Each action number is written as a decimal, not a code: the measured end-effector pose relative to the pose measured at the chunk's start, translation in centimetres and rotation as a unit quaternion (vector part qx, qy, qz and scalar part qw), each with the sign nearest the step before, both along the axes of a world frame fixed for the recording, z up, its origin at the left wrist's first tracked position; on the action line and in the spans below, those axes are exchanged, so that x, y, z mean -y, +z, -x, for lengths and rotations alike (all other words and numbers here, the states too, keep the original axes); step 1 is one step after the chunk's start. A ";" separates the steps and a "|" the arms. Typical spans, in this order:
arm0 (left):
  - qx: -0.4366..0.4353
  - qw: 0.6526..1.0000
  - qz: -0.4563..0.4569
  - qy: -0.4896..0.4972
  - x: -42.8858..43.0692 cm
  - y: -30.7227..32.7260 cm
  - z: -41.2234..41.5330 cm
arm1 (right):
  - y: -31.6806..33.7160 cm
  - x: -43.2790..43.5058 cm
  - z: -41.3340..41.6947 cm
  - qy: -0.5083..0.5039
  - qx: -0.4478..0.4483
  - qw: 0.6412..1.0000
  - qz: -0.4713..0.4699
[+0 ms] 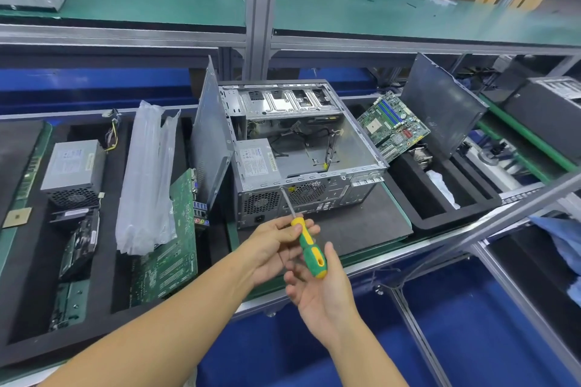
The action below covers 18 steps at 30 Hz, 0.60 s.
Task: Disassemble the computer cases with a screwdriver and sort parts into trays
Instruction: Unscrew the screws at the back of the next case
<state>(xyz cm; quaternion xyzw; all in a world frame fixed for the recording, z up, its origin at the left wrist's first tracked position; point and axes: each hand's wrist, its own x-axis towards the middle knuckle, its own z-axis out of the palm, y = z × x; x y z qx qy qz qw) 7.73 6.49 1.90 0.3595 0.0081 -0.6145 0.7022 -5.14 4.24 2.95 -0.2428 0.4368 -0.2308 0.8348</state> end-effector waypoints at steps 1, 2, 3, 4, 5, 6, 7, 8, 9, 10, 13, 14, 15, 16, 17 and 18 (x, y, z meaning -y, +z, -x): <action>-0.008 1.000 0.008 -0.006 -0.1 -0.1 -0.1 | 0.0 0.1 0.1 0.004 0.000 1.000 -0.007; -0.012 1.000 0.017 -0.013 -0.1 0.0 -0.1 | 0.0 0.2 0.1 0.000 -0.002 1.000 0.005; -0.006 1.000 0.019 -0.021 -0.1 0.2 -0.2 | -0.2 0.3 0.0 -0.010 -0.011 0.999 0.031; 0.016 0.999 0.011 -0.028 0.0 0.4 -0.2 | -0.3 0.3 -0.2 -0.015 -0.026 0.997 0.070; 0.050 0.998 -0.006 -0.031 0.2 0.5 -0.2 | -0.6 0.4 -0.3 -0.016 -0.044 0.993 0.111; 0.081 0.996 -0.022 -0.028 0.4 0.6 -0.1 | -0.8 0.4 -0.3 -0.011 -0.062 0.987 0.149; 0.102 0.994 -0.036 -0.024 0.6 0.7 0.0 | -1.1 0.4 -0.4 -0.007 -0.079 0.982 0.173; 0.109 0.993 -0.048 -0.019 0.8 0.6 0.1 | -1.1 0.3 -0.4 -0.009 -0.086 0.979 0.183; 0.108 0.993 -0.055 -0.013 0.9 0.5 0.1 | -1.1 0.3 -0.5 -0.016 -0.079 0.980 0.181; 0.101 0.993 -0.056 -0.004 0.9 0.3 0.1 | -1.0 0.3 -0.5 -0.024 -0.060 0.984 0.165; 0.065 0.997 -0.033 0.030 0.5 -0.3 -0.1 | -0.4 0.7 -0.3 -0.012 0.002 0.998 0.054; 0.053 0.998 -0.017 0.031 0.3 -0.5 -0.2 | -0.3 1.0 -0.2 0.001 0.006 1.000 0.029; 0.045 0.999 -0.001 0.029 0.2 -0.7 -0.3 | -0.4 1.3 -0.2 0.006 0.001 1.000 0.026; 0.043 0.999 0.012 0.026 0.2 -0.7 -0.4 | -0.2 1.4 -0.2 0.013 -0.017 0.998 0.052; 0.045 0.999 0.015 0.023 0.4 -0.6 -0.7 | -0.4 1.4 -0.2 0.022 -0.051 0.993 0.106; 0.044 0.999 0.009 0.026 0.6 -0.4 -1.1 | -0.4 1.3 -0.2 0.029 -0.091 0.982 0.163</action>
